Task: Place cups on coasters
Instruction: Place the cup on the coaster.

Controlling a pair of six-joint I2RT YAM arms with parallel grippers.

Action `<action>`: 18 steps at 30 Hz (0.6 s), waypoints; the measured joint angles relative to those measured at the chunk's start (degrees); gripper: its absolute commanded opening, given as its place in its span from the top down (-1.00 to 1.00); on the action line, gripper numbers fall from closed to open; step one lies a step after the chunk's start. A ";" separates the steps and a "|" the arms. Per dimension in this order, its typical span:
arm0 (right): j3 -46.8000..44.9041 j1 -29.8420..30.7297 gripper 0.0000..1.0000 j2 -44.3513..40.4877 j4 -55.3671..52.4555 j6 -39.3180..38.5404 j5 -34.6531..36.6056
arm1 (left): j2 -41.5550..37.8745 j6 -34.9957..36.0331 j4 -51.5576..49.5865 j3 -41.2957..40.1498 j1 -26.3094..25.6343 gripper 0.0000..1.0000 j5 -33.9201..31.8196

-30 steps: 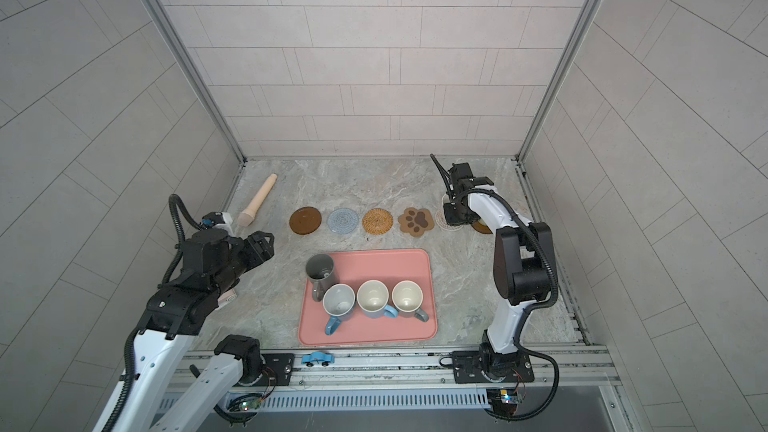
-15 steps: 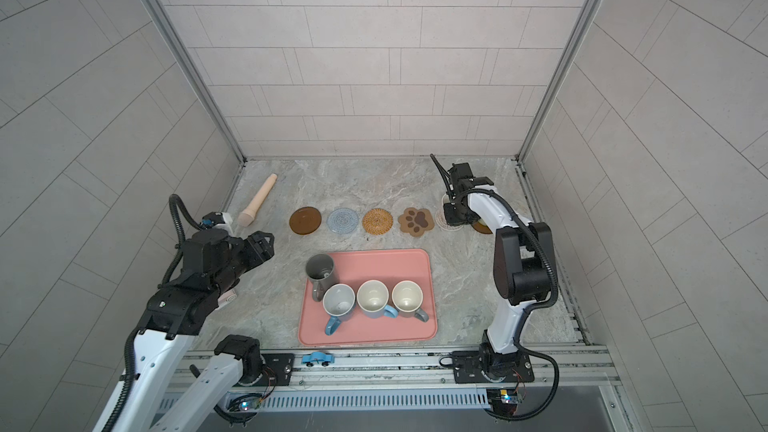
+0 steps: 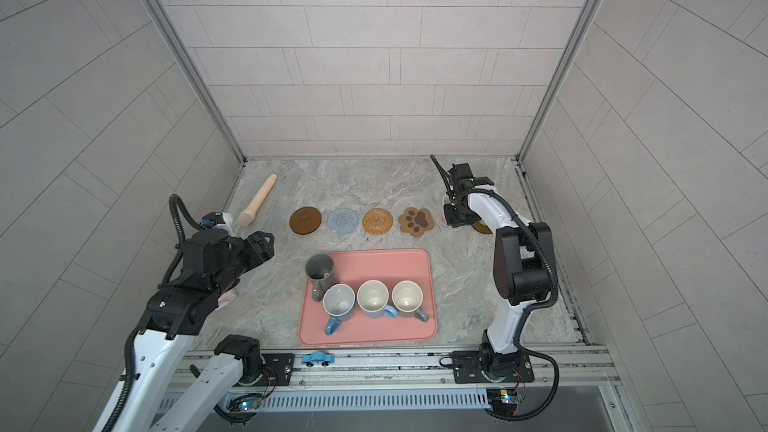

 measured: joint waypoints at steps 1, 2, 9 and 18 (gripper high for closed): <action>0.00 0.00 0.32 -0.02 -0.09 0.00 -0.02 | 0.00 0.00 0.00 0.00 0.00 -0.58 0.00; 0.00 0.00 0.30 -0.04 -0.20 0.04 -0.02 | 0.00 0.00 0.02 0.00 0.00 -0.58 0.00; 0.00 0.00 0.18 -0.20 -0.63 0.04 0.04 | 0.00 0.00 0.02 0.00 0.00 -0.58 0.00; 0.20 -0.11 0.09 -3.23 -1.88 -0.04 0.57 | -0.11 0.00 0.00 0.00 0.00 -0.58 0.00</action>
